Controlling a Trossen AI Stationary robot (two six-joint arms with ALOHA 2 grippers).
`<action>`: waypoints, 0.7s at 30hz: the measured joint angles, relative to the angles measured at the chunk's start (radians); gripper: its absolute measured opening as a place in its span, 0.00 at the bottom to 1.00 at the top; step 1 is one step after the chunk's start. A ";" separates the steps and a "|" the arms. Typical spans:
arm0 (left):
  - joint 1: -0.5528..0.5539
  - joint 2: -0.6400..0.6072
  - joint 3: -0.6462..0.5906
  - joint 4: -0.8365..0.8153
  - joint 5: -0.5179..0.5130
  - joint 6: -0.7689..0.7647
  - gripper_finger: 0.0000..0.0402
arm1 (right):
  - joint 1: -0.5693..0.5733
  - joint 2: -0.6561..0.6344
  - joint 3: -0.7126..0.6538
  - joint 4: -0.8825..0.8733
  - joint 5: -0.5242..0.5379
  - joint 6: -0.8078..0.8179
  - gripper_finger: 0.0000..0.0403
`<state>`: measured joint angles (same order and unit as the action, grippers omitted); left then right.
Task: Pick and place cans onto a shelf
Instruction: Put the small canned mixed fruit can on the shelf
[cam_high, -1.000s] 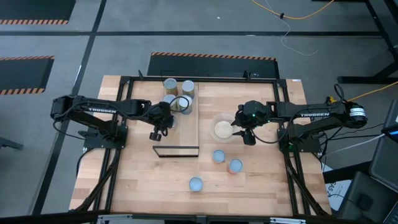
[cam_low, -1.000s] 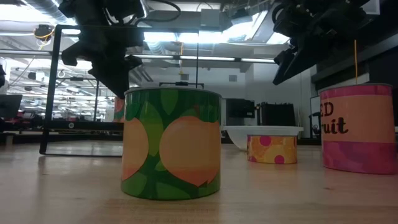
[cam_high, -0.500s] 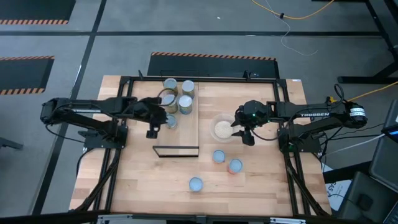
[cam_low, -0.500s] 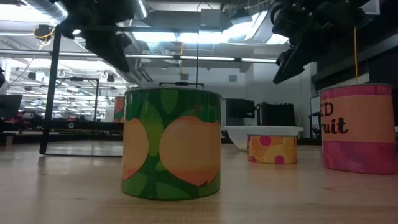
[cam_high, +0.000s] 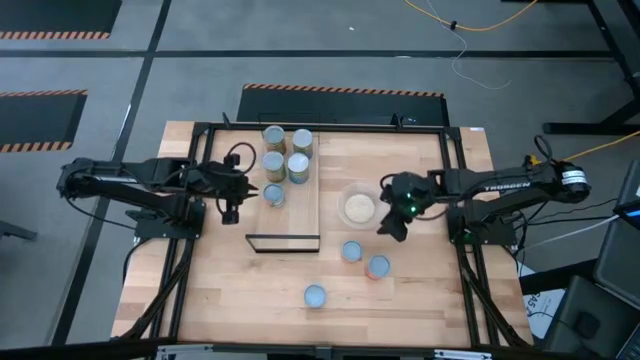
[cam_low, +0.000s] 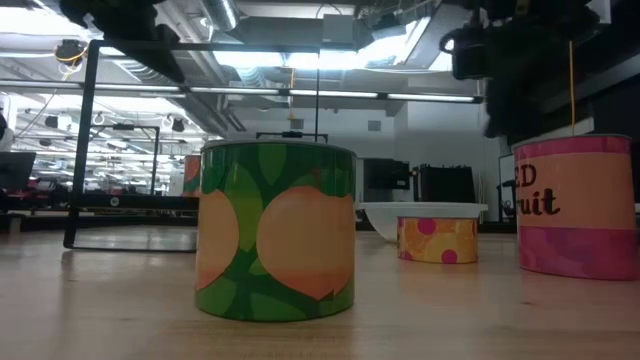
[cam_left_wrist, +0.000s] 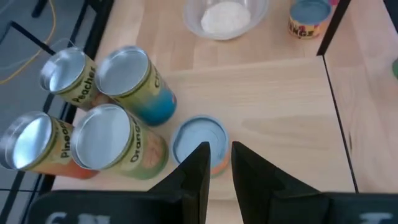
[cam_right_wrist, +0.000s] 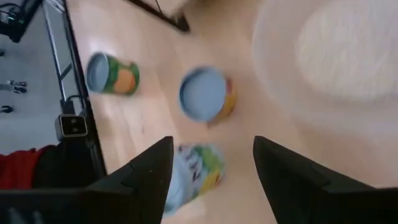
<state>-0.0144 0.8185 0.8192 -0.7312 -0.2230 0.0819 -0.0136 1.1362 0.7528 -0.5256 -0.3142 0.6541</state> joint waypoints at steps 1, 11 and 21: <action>-0.005 -0.001 0.000 -0.001 -0.003 0.000 0.14 | 0.021 0.000 0.000 -0.011 0.002 0.037 0.56; -0.036 0.000 0.000 -0.002 -0.004 -0.001 0.14 | 0.217 0.000 0.000 -0.057 0.151 0.344 0.56; -0.035 0.000 0.000 -0.002 -0.004 -0.001 0.14 | 0.347 0.048 0.000 -0.090 0.211 0.468 0.56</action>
<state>-0.0498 0.8181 0.8192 -0.7328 -0.2272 0.0811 0.3337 1.1842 0.7528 -0.6153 -0.1033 1.1217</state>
